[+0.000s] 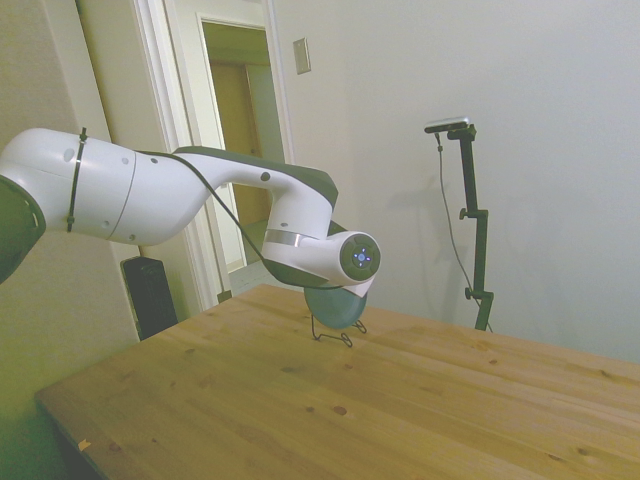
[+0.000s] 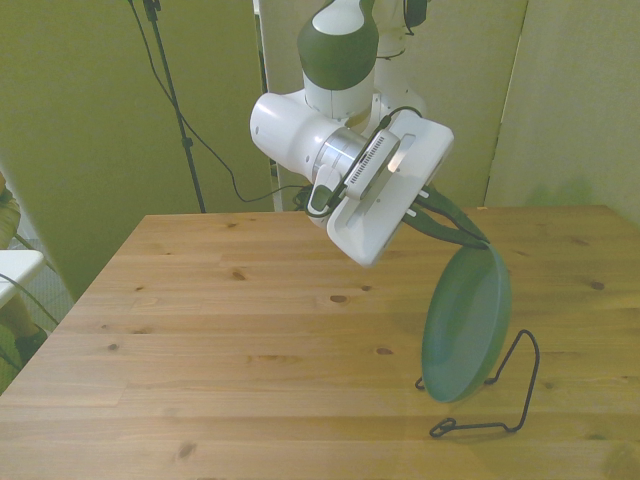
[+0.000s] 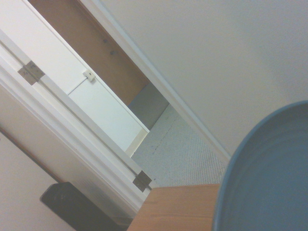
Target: Load the plate
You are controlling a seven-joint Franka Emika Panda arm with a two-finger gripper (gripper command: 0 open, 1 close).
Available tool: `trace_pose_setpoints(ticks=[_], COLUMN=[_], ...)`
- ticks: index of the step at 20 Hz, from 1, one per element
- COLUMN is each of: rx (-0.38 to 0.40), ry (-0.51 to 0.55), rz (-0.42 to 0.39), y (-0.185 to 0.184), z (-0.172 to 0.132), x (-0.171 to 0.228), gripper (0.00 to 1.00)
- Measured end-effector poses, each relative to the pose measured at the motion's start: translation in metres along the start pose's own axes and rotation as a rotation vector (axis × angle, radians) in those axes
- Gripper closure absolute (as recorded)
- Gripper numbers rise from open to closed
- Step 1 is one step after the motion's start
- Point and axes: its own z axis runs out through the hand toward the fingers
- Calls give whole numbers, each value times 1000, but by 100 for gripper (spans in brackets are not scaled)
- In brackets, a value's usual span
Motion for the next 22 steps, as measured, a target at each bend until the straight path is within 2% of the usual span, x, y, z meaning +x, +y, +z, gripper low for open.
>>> trace_pose_setpoints(ticks=[22], rx=[14], ry=[-59], rz=[-8], y=[8], z=[33], x=[6], gripper=[100])
